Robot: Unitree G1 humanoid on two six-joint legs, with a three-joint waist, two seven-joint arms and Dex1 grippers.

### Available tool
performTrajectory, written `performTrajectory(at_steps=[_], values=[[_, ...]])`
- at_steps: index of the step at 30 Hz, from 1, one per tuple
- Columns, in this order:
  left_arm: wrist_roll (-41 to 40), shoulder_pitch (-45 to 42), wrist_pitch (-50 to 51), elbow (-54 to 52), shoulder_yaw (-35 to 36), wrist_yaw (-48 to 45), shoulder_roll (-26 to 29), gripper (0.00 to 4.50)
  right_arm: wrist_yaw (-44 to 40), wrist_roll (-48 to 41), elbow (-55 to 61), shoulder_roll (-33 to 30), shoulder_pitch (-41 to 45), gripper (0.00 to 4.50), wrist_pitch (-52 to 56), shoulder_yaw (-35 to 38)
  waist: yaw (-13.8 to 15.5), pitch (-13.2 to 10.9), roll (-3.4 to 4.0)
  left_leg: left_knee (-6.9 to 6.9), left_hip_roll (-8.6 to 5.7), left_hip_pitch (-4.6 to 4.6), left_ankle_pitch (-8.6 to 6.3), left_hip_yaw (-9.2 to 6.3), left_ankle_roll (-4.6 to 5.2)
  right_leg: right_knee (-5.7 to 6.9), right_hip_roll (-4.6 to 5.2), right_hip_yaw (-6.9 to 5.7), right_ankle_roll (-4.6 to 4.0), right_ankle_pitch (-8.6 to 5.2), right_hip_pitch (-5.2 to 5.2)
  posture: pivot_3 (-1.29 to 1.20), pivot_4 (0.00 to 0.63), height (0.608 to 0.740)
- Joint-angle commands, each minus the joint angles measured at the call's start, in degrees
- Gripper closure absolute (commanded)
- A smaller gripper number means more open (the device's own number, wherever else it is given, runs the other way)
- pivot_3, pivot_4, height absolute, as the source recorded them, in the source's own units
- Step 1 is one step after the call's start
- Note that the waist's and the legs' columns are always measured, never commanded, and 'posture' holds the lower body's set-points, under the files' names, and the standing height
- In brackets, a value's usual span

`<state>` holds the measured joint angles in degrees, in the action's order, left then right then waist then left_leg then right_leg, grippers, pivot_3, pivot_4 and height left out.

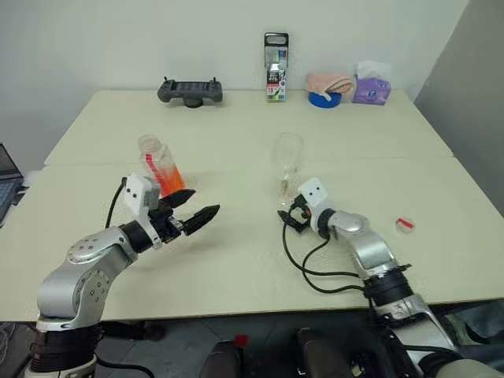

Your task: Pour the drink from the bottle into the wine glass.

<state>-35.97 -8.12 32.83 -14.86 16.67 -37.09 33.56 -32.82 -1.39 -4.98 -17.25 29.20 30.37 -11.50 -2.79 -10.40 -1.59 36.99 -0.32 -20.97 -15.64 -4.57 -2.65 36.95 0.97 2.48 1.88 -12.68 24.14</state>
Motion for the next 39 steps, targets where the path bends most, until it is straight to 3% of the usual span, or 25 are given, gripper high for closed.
performTrajectory(at_steps=[1, 5, 10, 20, 39], values=[[3.9, 2.2, -6.3, 0.8, 3.6, 4.4, -2.1, 0.0, -7.0, -4.9, 13.8, -7.5, -0.6, 0.04, 5.9, 4.5, 0.2, 0.0, 0.07, -0.02, -0.01, -0.01, -0.01, 0.0, -0.01, 0.0, 0.06, -0.02, -0.04, 0.02, 0.02, 0.0, 0.15, 0.74], [6.6, 3.0, -10.1, 2.1, 5.4, 10.9, -6.4, 0.0, -16.3, -16.6, 26.1, -18.7, 2.6, 0.04, 16.8, 11.9, 0.5, -0.1, 0.08, -0.05, -0.04, -0.03, -0.04, -0.02, -0.02, -0.08, 0.1, -0.07, 0.06, -0.04, 0.0, 0.0, 0.15, 0.74], [12.8, 0.9, -18.3, 6.9, 5.0, 15.2, -8.5, 0.0, -26.1, -30.9, 30.2, -29.9, 9.6, 0.04, 24.6, 20.3, 0.9, -0.2, 0.01, -0.01, -0.04, 0.03, -0.04, -0.02, -0.01, -0.08, 0.05, -0.12, 0.08, -0.05, -0.09, 0.0, 0.15, 0.74], [15.6, -7.4, -23.8, 17.4, 3.9, 14.9, -7.7, 0.0, -27.6, -38.3, 26.2, -32.1, 17.3, 0.04, 24.0, 20.4, 1.1, -0.2, -0.04, 0.01, -0.08, -0.04, -0.04, 0.08, 0.0, -0.1, 0.08, -0.06, 0.1, -0.04, -0.06, 0.0, 0.15, 0.74], [21.2, -26.6, -27.6, 34.3, -0.4, 17.0, -8.2, 0.0, -24.4, -39.6, 27.0, -33.7, 13.2, 0.04, 24.0, 19.7, 1.1, -0.2, -0.05, 0.01, -0.08, -0.08, -0.04, 0.02, -0.01, -0.07, 0.1, -0.11, 0.11, -0.02, -0.03, 0.0, 0.15, 0.74]])
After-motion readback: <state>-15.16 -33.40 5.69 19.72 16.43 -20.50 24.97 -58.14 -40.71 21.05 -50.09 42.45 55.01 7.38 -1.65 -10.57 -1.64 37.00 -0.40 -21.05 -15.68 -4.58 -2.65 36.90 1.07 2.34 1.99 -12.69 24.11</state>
